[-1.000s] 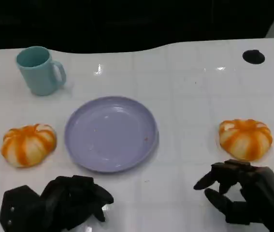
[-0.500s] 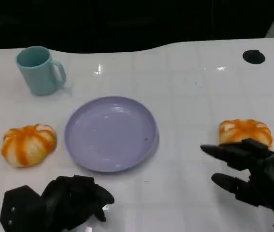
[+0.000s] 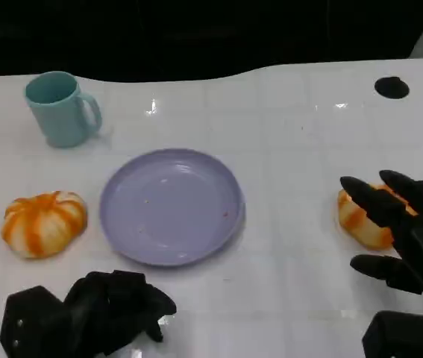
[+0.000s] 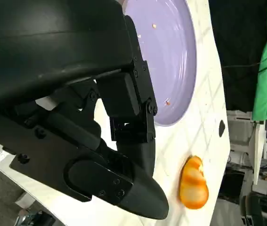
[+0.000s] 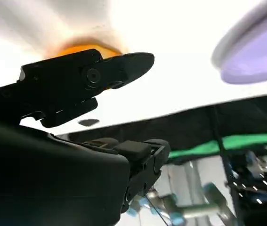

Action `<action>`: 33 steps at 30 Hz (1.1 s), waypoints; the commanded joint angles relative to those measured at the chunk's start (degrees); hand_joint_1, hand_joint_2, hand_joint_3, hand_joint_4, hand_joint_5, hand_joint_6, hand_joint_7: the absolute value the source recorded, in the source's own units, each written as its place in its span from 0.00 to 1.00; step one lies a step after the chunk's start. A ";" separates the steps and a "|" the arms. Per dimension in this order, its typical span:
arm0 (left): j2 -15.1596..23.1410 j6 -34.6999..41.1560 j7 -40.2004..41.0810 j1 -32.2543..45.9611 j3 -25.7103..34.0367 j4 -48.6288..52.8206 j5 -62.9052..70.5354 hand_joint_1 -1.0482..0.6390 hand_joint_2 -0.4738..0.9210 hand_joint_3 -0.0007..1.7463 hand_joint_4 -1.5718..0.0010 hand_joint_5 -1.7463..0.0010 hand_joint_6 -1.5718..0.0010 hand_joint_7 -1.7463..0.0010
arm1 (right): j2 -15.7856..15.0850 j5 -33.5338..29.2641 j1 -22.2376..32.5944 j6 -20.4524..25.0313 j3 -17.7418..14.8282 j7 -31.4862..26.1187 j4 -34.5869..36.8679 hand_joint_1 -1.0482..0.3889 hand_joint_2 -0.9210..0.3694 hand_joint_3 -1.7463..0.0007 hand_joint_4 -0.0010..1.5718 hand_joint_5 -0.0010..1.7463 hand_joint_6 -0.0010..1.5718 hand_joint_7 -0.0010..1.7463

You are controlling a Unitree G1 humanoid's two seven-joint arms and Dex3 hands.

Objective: Grasp the bread from the table and place it into the plate.

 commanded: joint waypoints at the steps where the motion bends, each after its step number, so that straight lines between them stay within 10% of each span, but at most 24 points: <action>1: 0.62 0.44 0.38 0.53 0.25 -0.37 0.24 0.01 0.93 0.00 0.43 0.15 0.09 0.71 | -1.28 -1.40 -2.81 4.86 1.27 3.47 0.94 0.29 0.00 0.95 0.00 0.05 0.09 0.00; 14: 0.55 -0.09 0.09 0.57 0.28 -0.02 0.05 0.01 0.93 0.00 0.44 0.13 0.09 0.70 | -0.12 -3.73 -11.44 15.13 7.09 10.38 7.20 0.41 0.05 1.00 0.03 0.08 0.14 0.01; 33: 0.65 -0.08 0.14 1.03 0.42 -0.72 -0.06 0.01 0.93 0.00 0.44 0.13 0.09 0.70 | 1.10 -2.66 -18.77 16.86 12.48 7.23 21.90 0.47 0.05 1.00 0.10 0.10 0.19 0.02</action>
